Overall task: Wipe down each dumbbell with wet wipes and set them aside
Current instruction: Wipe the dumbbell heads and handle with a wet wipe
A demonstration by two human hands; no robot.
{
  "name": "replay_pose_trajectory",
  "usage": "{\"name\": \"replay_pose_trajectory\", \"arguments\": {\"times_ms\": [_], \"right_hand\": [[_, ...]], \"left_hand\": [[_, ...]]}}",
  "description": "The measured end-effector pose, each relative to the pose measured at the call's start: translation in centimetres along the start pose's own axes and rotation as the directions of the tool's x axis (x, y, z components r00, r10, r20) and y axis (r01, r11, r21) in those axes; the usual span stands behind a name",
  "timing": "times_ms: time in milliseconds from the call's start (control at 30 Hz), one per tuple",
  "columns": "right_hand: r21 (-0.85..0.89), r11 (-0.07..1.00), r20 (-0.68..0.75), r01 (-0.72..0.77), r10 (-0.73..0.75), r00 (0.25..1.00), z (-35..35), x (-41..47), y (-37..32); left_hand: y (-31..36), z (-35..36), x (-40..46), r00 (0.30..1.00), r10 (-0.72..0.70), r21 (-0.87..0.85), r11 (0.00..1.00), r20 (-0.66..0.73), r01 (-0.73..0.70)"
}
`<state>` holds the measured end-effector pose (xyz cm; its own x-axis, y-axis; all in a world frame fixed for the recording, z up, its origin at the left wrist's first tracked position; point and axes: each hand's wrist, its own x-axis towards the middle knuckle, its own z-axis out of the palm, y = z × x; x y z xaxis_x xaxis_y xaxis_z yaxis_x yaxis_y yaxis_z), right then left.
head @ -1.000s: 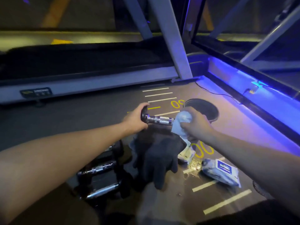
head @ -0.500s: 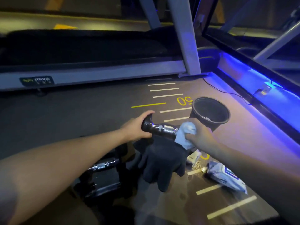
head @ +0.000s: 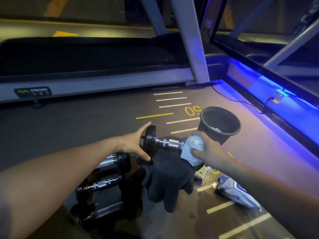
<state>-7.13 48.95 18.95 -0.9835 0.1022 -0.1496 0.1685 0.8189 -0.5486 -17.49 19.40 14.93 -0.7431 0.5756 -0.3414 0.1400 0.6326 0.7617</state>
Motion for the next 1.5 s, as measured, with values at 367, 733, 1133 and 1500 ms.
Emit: {"name": "replay_pose_trajectory", "arguments": {"times_ms": [367,733,1133,1500], "right_hand": [[0.032,0.999,0.015,-0.004,0.004,1.000,-0.4,-0.1,0.1],[0.001,0.999,-0.025,0.036,-0.036,0.999,-0.2,-0.4,0.1],[0.302,0.950,-0.105,0.083,-0.053,0.993,0.4,-0.5,0.5],[0.016,0.993,0.042,0.113,-0.114,0.993,-0.2,-0.1,0.3]], "left_hand": [[0.5,0.4,1.1,0.998,0.054,-0.147,0.987,-0.044,-0.060],[0.9,0.9,0.5,0.986,0.128,-0.155,0.977,-0.111,-0.144],[5.5,-3.3,-2.0,0.930,0.224,-0.163,0.946,-0.292,-0.279],[5.2,-3.3,-2.8,0.946,0.236,-0.109,0.958,-0.223,-0.265]]}}
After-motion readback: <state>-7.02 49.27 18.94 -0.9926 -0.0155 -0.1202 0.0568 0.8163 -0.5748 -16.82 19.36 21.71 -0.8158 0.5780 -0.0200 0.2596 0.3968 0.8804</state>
